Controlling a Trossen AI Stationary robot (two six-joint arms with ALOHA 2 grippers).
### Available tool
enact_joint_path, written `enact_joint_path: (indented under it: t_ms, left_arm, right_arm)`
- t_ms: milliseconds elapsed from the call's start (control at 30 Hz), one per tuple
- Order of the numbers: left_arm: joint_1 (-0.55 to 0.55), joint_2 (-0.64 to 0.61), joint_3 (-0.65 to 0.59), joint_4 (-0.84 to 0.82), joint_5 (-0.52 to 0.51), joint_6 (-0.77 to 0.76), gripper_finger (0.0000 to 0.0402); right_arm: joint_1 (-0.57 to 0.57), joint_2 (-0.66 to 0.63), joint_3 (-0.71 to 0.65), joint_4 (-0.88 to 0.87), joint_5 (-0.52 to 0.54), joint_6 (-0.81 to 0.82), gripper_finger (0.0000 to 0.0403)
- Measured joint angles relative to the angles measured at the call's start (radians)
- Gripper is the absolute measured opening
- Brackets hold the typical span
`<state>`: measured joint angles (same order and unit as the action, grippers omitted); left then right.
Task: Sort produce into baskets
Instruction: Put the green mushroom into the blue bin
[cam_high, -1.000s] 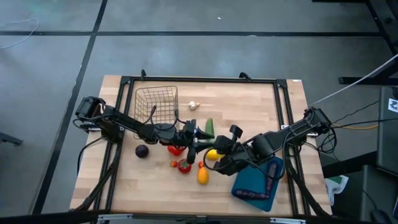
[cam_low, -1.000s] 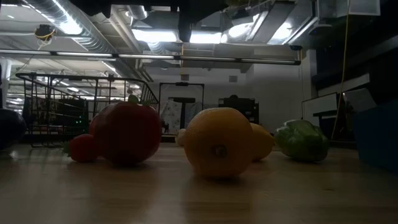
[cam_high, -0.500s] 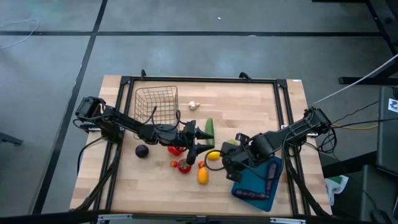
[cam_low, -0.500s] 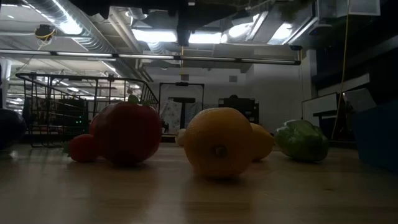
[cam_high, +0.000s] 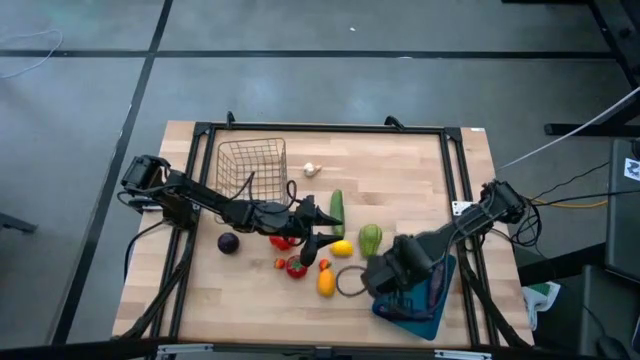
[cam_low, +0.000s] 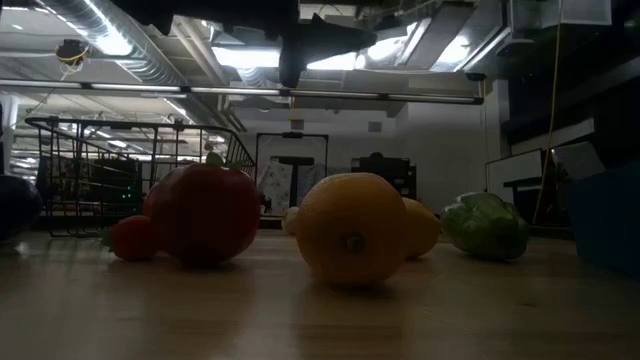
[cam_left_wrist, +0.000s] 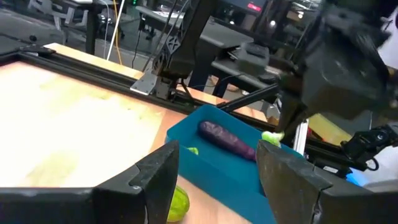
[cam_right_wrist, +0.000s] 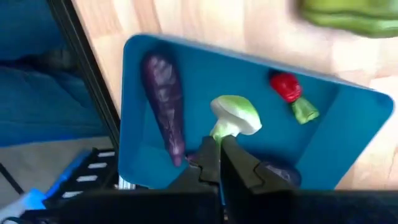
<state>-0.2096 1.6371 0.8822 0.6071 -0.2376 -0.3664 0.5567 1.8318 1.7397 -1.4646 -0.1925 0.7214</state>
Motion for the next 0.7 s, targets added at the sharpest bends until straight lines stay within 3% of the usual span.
enact_joint_path:
  t_ms: [533,700]
  left_arm:
    - [-0.002,0.000,0.000,-0.097,0.011,-0.001,0.0210]
    - [-0.002,0.000,0.000,-0.156,0.078,0.006,0.0210]
  right_arm:
    - [0.078,0.118,0.000,-0.019,0.008,-0.072,0.0001]
    - [0.078,0.119,0.000,-0.020,0.018,-0.075,0.0038]
